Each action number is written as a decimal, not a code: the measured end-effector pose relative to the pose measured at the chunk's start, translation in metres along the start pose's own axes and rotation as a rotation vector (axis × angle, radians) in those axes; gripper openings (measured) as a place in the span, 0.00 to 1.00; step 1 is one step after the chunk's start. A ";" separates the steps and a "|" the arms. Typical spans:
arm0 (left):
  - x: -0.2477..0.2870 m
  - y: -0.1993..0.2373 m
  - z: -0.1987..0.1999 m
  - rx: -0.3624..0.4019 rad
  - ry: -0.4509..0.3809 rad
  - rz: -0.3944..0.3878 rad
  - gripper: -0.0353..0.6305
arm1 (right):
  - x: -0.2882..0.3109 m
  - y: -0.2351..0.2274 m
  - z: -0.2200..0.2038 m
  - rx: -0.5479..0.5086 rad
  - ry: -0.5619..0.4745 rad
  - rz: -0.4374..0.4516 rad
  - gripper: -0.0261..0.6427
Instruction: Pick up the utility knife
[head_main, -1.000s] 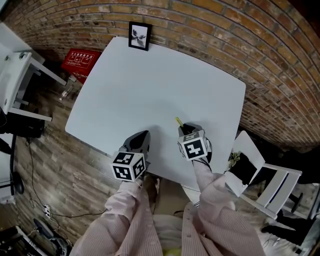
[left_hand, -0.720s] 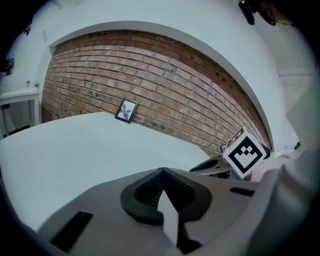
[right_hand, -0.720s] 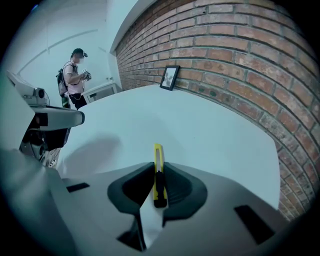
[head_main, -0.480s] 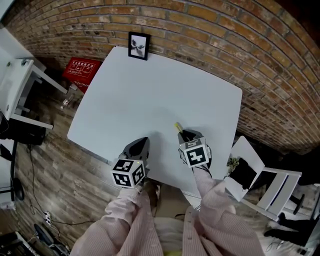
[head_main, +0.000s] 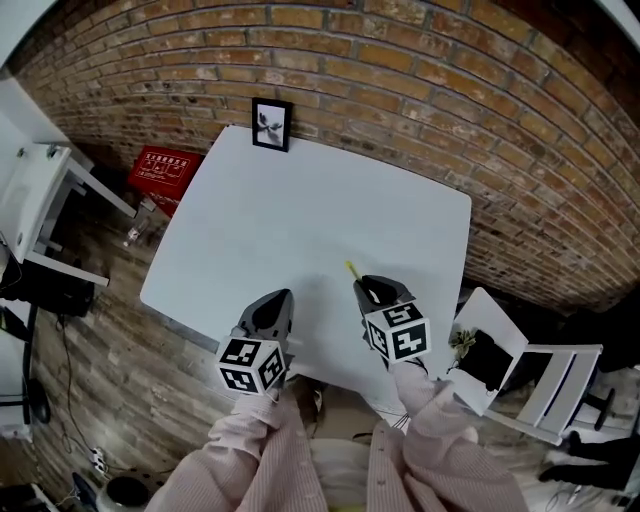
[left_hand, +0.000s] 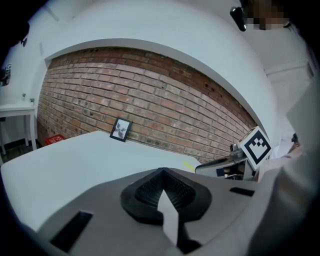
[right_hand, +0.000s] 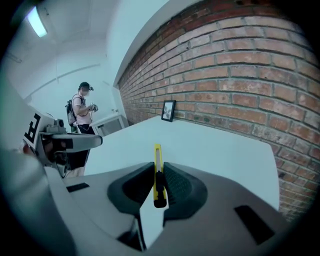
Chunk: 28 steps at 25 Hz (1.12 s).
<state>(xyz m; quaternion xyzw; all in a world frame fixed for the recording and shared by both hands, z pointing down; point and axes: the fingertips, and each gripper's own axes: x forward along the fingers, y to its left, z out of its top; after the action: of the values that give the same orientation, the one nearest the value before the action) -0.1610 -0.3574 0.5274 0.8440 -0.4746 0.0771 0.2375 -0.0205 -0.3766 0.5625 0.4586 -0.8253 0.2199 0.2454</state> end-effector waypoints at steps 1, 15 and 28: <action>-0.001 -0.001 0.004 0.007 -0.011 -0.002 0.05 | -0.004 0.001 0.005 0.010 -0.023 0.005 0.13; -0.032 -0.012 0.078 0.116 -0.185 -0.008 0.05 | -0.069 0.003 0.074 0.118 -0.339 0.028 0.13; -0.056 -0.021 0.132 0.205 -0.298 -0.021 0.05 | -0.135 -0.002 0.131 0.131 -0.604 -0.030 0.13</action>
<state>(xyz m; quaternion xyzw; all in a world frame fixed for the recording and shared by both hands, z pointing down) -0.1861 -0.3684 0.3847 0.8708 -0.4854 -0.0035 0.0780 0.0170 -0.3668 0.3785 0.5303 -0.8381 0.1225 -0.0380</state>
